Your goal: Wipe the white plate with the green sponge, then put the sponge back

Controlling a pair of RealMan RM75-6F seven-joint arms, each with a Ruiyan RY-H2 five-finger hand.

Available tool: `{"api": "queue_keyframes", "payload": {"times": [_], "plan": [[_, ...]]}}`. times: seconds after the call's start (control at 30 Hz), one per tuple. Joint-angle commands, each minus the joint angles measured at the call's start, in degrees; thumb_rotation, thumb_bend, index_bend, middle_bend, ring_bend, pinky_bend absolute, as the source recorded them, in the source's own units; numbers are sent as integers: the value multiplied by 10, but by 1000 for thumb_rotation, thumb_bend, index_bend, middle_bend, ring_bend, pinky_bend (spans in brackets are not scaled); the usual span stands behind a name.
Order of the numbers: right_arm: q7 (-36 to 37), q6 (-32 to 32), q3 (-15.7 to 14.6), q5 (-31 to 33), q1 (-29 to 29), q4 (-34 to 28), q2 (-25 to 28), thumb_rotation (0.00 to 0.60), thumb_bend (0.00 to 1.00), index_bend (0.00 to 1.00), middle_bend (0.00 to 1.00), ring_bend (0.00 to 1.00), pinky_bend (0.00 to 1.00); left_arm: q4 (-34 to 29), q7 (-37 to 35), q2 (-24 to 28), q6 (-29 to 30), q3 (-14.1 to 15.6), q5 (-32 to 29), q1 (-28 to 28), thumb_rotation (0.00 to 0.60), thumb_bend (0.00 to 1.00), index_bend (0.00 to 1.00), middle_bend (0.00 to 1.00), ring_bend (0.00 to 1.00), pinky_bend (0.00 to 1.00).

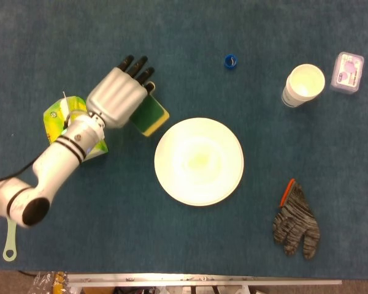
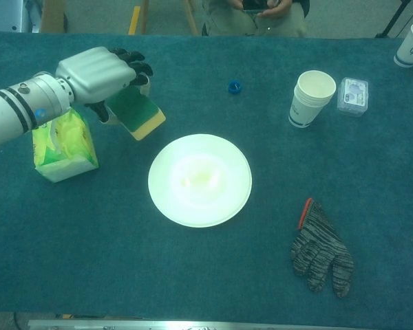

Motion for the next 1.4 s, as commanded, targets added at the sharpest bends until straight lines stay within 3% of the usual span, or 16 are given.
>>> {"api": "queue_keyframes", "payload": {"times": [0.03, 0.33, 0.77, 1.4], "plan": [[1, 0, -1, -1, 0, 0, 0, 600, 199, 0, 23, 0, 212, -61, 23, 27, 20, 17, 9, 12, 600, 216, 442, 133, 0, 82], [4, 4, -3, -6, -2, -1, 1, 600, 199, 0, 22, 0, 212, -129, 25, 29, 14, 52, 56, 19, 600, 216, 436, 133, 0, 82], [7, 6, -2, -5, -2, 0, 4, 600, 199, 0, 22, 0, 212, -158, 27, -14, -28, 50, 21, -4, 600, 216, 431, 132, 0, 82], [9, 1, 0, 2, 1, 5, 2, 600, 199, 0, 22, 0, 212, -114, 79, -100, -42, 52, -55, -52, 600, 216, 428, 129, 0, 82]]}}
